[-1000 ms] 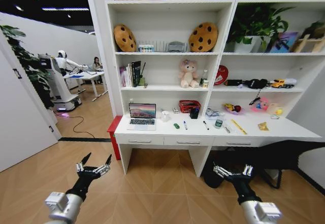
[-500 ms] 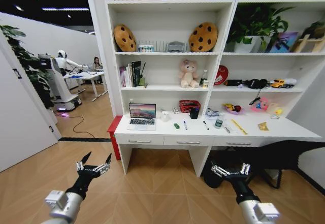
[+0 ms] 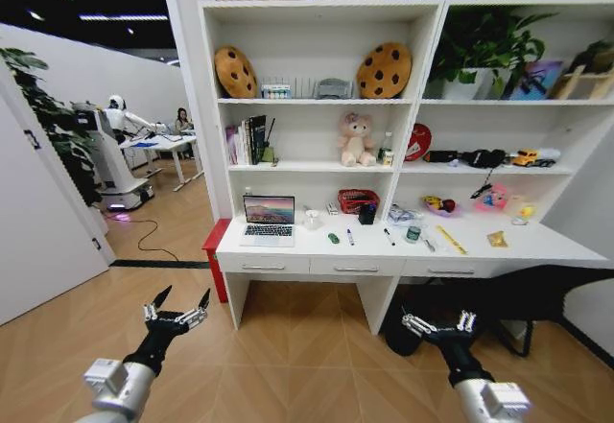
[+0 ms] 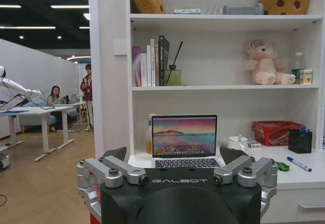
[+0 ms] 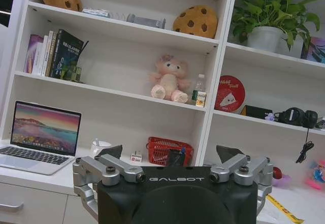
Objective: Organize the objects on the table.
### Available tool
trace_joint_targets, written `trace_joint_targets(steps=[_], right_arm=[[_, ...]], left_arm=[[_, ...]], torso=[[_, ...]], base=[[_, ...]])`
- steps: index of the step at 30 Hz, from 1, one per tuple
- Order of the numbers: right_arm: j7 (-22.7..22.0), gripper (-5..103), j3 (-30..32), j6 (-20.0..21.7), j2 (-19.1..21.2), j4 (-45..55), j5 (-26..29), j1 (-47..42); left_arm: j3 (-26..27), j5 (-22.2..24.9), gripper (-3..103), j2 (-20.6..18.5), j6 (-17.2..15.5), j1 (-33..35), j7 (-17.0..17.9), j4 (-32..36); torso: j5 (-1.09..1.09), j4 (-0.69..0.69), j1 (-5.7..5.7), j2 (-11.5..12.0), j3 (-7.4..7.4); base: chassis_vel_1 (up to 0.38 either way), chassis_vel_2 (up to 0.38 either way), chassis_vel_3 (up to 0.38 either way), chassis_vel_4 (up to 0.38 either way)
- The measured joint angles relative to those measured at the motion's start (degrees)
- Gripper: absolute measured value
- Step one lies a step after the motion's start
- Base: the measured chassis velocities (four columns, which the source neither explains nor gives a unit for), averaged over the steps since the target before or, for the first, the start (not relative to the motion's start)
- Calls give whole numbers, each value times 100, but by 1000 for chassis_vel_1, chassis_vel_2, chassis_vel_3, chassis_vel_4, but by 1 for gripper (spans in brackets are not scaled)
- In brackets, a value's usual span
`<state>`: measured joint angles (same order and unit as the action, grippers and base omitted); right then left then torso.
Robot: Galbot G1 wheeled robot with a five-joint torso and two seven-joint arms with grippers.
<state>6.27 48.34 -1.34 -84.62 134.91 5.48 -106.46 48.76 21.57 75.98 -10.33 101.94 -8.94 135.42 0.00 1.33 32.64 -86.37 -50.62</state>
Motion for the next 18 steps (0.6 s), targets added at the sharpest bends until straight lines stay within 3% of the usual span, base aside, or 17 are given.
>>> trace_joint_targets(steps=[18], right_arm=[[36, 100, 3, -69, -12, -27, -2, -12]], left_arm=[[5, -11, 100, 25, 12, 12, -53, 14]], torso=[[2, 0, 3, 2, -1]], base=[[-195, 195, 201, -201]])
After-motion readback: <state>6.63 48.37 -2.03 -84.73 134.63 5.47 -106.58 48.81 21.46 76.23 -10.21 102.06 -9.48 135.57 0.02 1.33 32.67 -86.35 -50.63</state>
